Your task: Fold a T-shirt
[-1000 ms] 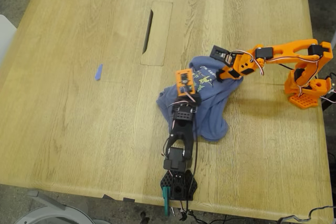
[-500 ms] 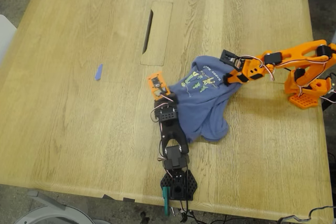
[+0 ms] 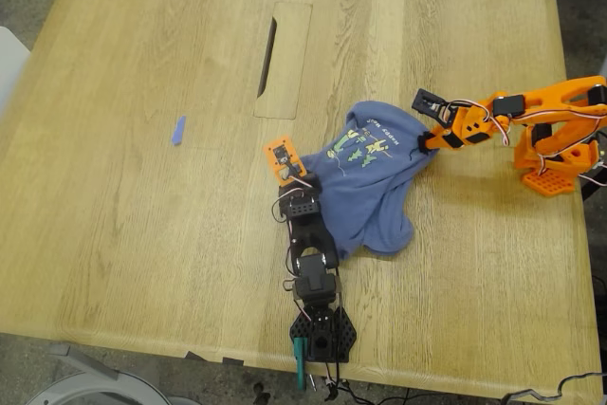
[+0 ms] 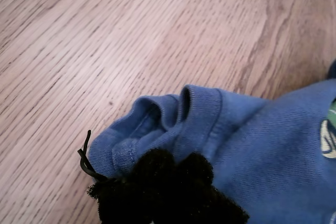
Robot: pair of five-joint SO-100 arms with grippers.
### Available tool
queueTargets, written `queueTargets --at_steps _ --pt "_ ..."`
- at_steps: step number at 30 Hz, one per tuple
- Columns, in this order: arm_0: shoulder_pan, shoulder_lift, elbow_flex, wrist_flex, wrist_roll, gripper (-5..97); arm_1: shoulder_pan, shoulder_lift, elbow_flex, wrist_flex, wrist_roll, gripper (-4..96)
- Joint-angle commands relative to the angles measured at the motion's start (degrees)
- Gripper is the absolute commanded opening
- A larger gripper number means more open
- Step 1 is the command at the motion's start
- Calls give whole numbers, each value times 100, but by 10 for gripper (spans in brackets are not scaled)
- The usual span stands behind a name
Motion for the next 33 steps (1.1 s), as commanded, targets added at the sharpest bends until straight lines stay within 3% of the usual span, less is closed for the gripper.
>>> queueTargets --at_steps 1,18,27,33 --pt "-272 62 18 -149 -62 -1 123 545 237 202 44 1" --pt "-2030 1626 158 721 -123 -1 1872 2654 712 1591 -114 1" --pt "-3507 3560 1318 1661 53 -1 4104 4359 1397 2672 -457 1" --pt "-4755 5634 2162 2751 88 -1 5924 5854 1775 3560 -510 1"
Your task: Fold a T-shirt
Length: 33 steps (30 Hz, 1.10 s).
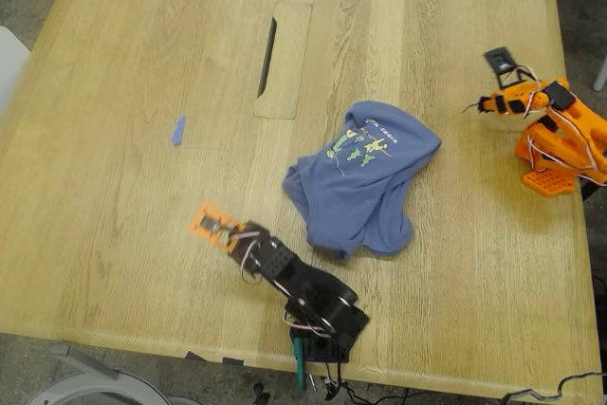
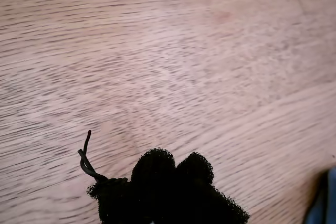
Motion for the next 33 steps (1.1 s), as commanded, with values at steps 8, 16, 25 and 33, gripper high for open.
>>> queueTargets --at_steps 8,16,25,33 --pt "-2320 5423 1521 3516 -26 -1 3164 765 9 360 -158 1" --pt "-3243 5502 1564 4148 -255 -1 5001 809 940 615 -281 2" --pt "-3507 5484 1564 4825 -1169 1 6319 817 1916 510 -721 2" --pt "-3445 5484 1564 4825 -993 0 6803 809 1942 791 -1055 50"
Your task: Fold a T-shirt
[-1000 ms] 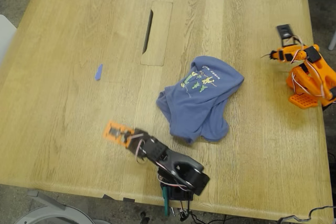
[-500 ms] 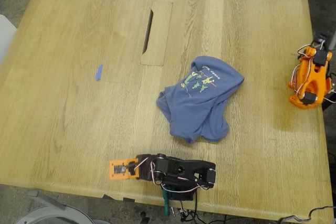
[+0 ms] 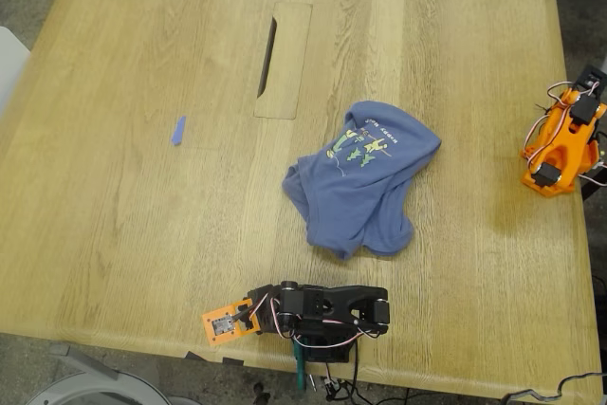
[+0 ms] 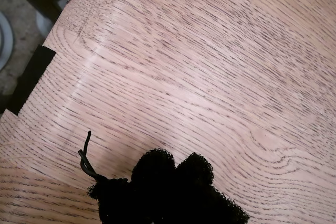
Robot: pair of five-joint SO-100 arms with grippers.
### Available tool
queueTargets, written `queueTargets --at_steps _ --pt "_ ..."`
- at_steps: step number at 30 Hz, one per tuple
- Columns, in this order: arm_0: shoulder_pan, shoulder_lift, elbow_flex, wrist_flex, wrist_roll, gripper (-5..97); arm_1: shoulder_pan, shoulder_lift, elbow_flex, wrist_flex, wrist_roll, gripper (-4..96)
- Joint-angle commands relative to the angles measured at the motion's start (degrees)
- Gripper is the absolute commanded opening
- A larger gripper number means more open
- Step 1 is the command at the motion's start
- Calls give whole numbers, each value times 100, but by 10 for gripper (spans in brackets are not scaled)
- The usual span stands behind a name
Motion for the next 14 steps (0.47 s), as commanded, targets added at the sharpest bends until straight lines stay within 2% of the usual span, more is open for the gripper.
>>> queueTargets --at_steps 1,6,7,9,14 --pt "26 624 -62 88 0 0 396 0 387 44 -114 50" --pt "26 624 -62 88 79 1 475 0 387 26 26 39" --pt "26 624 -62 88 132 1 457 0 387 35 -62 38" --pt "26 624 -62 88 176 1 431 -9 387 79 -580 37" --pt "35 624 -62 88 193 1 308 -9 387 88 -659 37"
